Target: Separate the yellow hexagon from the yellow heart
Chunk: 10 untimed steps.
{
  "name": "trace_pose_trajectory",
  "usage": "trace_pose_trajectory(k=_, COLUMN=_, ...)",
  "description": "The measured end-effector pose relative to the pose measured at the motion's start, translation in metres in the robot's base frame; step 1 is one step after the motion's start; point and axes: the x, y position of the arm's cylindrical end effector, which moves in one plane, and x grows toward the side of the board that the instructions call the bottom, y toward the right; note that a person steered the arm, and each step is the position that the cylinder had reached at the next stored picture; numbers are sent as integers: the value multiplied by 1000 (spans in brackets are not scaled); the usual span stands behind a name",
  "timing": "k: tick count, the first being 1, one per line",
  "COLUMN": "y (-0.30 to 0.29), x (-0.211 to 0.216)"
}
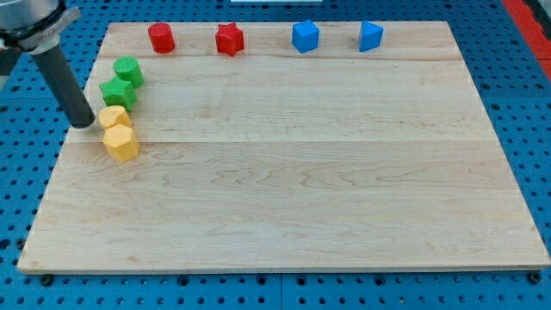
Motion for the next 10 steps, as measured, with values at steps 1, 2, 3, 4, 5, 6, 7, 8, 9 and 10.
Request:
trace_pose_trajectory(k=1, y=-5, x=42)
trace_pose_trajectory(k=2, y=-13, x=86)
trace_pose_trajectory(k=3, y=10, x=119)
trace_pose_trajectory(k=4, y=47, x=108)
trace_pose_trajectory(k=5, y=73, x=86)
trace_pose_trajectory(k=6, y=113, x=50)
trace_pose_trajectory(k=7, y=107, x=12)
trace_pose_trajectory(k=8, y=86, x=3)
trace_pose_trajectory(k=9, y=55, x=9)
trace_pose_trajectory(k=10, y=46, x=27)
